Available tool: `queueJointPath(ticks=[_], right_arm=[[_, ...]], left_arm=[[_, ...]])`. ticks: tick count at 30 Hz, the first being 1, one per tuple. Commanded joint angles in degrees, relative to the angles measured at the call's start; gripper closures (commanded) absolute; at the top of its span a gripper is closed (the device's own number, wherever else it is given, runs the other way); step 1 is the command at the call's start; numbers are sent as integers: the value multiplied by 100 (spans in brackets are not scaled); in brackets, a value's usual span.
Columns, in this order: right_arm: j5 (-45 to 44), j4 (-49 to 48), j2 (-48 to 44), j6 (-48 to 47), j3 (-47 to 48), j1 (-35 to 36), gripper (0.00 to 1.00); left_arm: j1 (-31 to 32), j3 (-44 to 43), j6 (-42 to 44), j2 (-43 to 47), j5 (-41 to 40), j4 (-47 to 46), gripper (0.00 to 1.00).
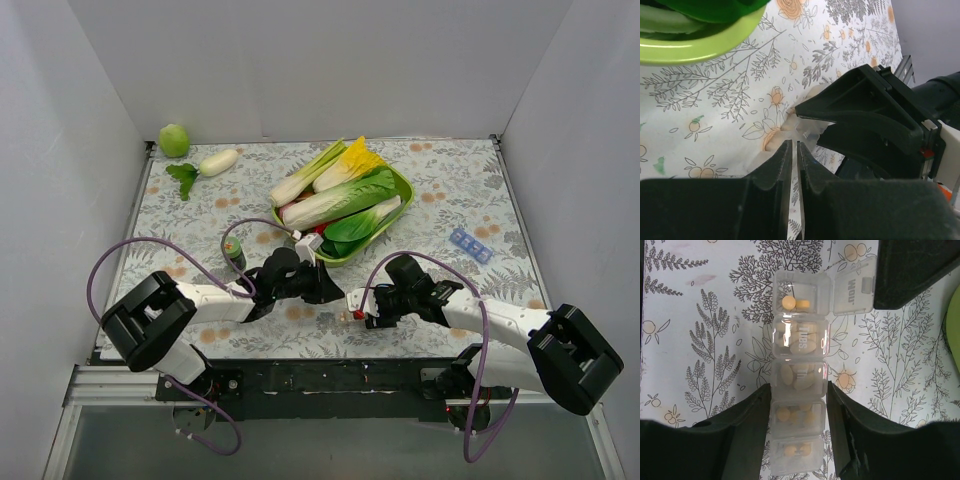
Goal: Sort the pills into containers
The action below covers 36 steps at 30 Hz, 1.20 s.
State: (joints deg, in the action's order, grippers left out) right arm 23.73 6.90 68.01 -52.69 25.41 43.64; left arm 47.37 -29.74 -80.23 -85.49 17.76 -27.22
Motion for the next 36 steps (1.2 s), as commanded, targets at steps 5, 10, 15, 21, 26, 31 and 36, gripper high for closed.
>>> queueJointPath(ticks=[5,10,15,21,26,31,36], right_arm=[[-263,356,301,-5,-71,31,46],[-316,348,362,30,-54,31,46],[-307,348,371,39,-45,31,46],[-342,348,389,48,-53,31,46],[-351,339,415,57,-36,31,46],[-342,339,441,57,-36,31,46],[-351,348,433,65,-36,31,46]], left_arm=[[70,188,25,-11,570,427,94],[132,38,-10,-292,641,858,96],[158,-93,-19,-372,230,1386,97],[167,-365,77,-100,228,1588,97],[167,-550,95,331,342,1755,96],[167,-639,42,481,413,1843,97],[167,-691,-54,507,492,1747,97]])
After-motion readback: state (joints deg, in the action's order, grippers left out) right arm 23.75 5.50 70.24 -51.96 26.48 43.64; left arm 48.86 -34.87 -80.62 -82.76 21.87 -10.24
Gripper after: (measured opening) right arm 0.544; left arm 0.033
